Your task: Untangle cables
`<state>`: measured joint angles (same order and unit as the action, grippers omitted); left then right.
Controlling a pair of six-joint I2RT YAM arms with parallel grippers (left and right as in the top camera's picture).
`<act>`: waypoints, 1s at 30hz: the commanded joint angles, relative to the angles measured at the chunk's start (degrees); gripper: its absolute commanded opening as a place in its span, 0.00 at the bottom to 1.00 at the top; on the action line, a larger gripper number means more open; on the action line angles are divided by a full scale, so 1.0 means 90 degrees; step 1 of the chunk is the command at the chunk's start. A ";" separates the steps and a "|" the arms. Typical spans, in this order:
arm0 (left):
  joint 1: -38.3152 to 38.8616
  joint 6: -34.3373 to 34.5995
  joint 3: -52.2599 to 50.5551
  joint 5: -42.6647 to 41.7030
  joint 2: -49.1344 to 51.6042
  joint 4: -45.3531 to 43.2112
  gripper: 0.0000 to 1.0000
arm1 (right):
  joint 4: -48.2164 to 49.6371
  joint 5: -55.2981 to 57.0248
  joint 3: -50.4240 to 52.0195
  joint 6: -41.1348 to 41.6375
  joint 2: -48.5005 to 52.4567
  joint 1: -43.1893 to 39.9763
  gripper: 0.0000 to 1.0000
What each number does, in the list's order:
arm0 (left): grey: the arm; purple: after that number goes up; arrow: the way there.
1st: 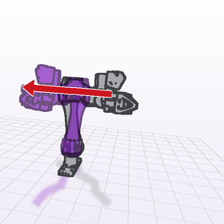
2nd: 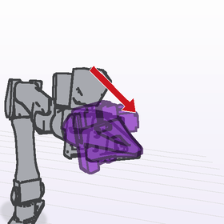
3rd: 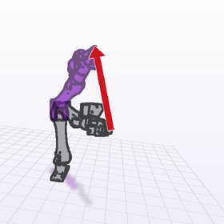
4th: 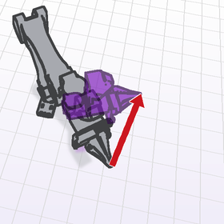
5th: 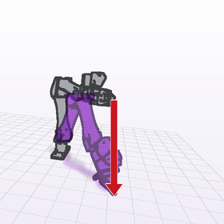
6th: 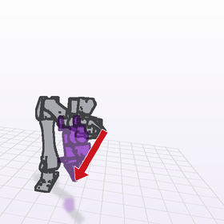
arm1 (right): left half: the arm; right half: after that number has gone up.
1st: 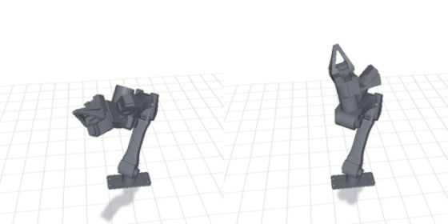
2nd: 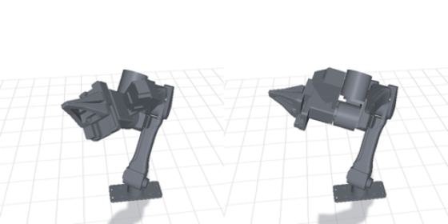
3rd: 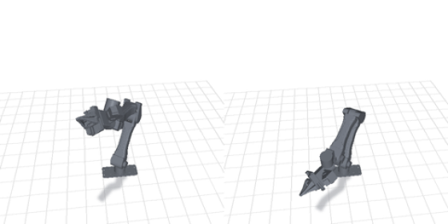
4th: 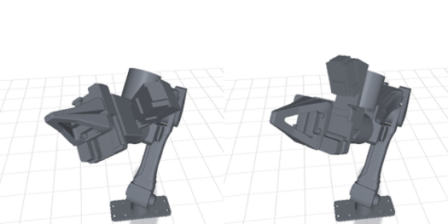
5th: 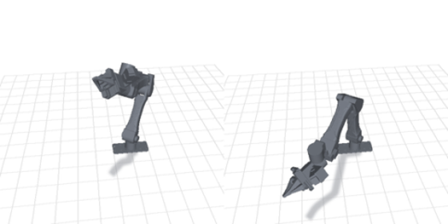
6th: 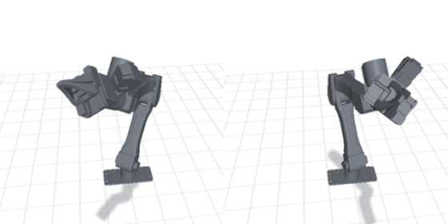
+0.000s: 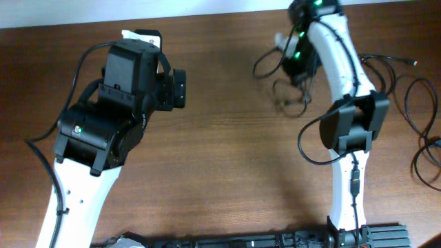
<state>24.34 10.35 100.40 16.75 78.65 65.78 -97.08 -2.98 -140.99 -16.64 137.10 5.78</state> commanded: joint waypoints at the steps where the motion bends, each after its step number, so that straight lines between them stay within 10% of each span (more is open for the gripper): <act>1: -0.0024 0.0083 0.0070 0.0019 -0.0012 -0.0010 0.99 | 0.0049 0.0053 -0.1151 0.0476 -0.0146 -0.0260 0.04; 30: -0.0024 0.0083 0.0070 0.0019 -0.0012 -0.0010 0.99 | 0.2824 0.0746 -0.1763 0.1914 0.0464 -0.0988 0.04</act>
<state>24.34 10.37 100.40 16.75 78.65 65.80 -71.90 1.17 -157.18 -1.28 138.34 -2.22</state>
